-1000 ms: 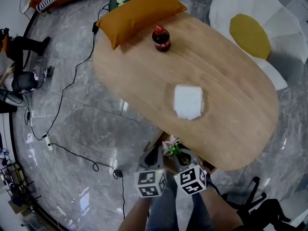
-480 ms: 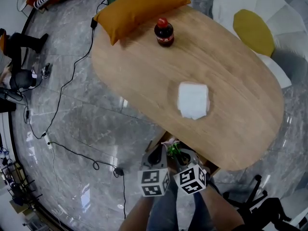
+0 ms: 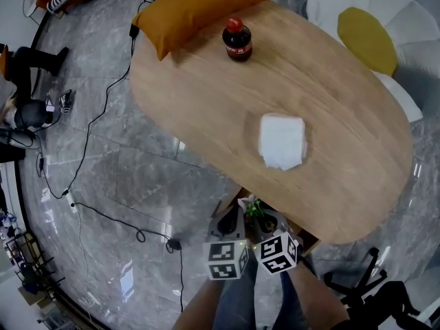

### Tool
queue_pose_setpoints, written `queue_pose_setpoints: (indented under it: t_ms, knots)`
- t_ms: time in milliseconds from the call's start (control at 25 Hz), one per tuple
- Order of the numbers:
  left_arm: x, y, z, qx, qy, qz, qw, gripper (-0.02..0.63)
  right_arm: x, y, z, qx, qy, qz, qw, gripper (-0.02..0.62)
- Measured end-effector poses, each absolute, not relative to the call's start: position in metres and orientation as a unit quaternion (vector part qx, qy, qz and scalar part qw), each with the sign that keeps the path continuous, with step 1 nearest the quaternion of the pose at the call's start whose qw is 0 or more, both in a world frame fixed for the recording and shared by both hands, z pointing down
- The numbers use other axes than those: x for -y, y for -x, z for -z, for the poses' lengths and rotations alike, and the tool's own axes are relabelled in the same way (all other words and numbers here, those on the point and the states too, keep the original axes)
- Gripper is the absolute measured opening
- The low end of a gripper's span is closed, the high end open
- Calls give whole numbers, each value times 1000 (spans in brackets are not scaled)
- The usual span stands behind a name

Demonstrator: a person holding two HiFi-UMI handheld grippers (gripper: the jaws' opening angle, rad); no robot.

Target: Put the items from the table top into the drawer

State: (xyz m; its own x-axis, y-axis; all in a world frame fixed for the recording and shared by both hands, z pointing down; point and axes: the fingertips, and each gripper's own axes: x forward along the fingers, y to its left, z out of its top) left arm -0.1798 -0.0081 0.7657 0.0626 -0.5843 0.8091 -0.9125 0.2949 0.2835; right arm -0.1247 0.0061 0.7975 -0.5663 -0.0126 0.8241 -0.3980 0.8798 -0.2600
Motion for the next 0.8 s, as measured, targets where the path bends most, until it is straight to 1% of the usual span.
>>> queue_pose_setpoints:
  t_ms: [480, 800]
  knots:
    - [11, 180, -781, 638, -587, -202, 456, 20, -10, 128, -817, 851, -129, -249, 444, 28]
    - [7, 181, -788, 635, -584, -205, 463, 20, -10, 128, -826, 838, -132, -287, 445, 43]
